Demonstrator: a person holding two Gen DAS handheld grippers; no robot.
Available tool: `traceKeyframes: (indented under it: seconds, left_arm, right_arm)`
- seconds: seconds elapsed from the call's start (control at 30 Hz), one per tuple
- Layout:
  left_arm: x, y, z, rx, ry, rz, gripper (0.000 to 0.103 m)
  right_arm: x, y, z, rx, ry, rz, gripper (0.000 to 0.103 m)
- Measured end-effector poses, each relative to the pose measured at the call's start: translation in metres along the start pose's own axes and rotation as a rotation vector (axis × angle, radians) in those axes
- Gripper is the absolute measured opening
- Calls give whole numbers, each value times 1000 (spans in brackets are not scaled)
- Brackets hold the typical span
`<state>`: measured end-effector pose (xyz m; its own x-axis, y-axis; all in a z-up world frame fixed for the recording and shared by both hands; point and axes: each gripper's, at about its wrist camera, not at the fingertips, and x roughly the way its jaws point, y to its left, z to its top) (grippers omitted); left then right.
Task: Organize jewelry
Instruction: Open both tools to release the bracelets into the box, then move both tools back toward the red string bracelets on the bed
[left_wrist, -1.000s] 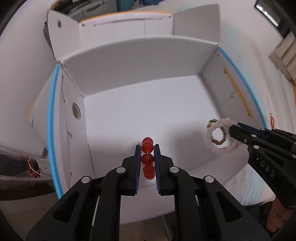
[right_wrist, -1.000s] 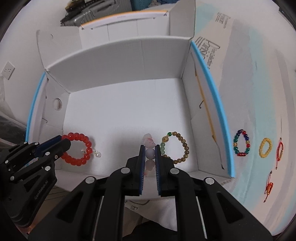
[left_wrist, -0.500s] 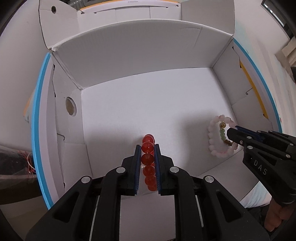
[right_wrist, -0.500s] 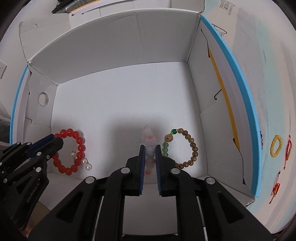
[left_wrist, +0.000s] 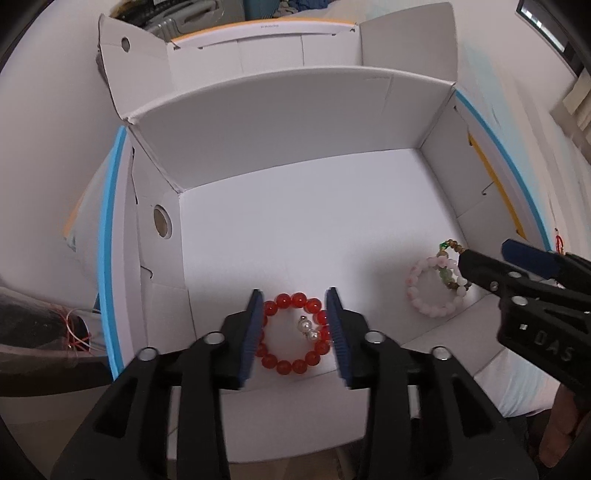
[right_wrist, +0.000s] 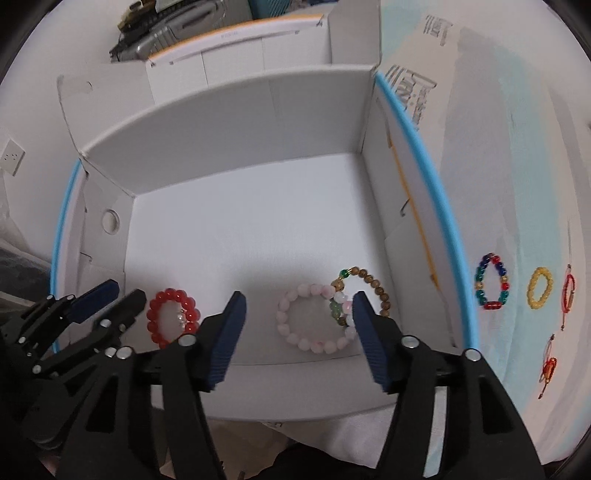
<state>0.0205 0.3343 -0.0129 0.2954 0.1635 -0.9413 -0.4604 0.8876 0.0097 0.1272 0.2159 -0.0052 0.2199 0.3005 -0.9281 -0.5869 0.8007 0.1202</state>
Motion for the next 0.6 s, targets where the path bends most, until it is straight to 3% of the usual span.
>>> traceKeyframes:
  seconds: [0.03, 0.37, 0.43, 0.6]
  left_arm:
    - [-5, 1, 2, -4, -9, 3, 54]
    - [-40, -29, 1, 22, -92, -4, 81]
    - [-44, -38, 0, 29, -101, -14, 90]
    - [-53, -67, -2, 49, -124, -52, 97]
  right_arm:
    - [-5, -2, 0, 0, -12, -1, 62]
    - [-53, -22, -6, 35, -107, -12, 77]
    - [-63, -32, -10, 45, -121, -12, 78]
    - [-85, -57, -22, 69, -166, -22, 84]
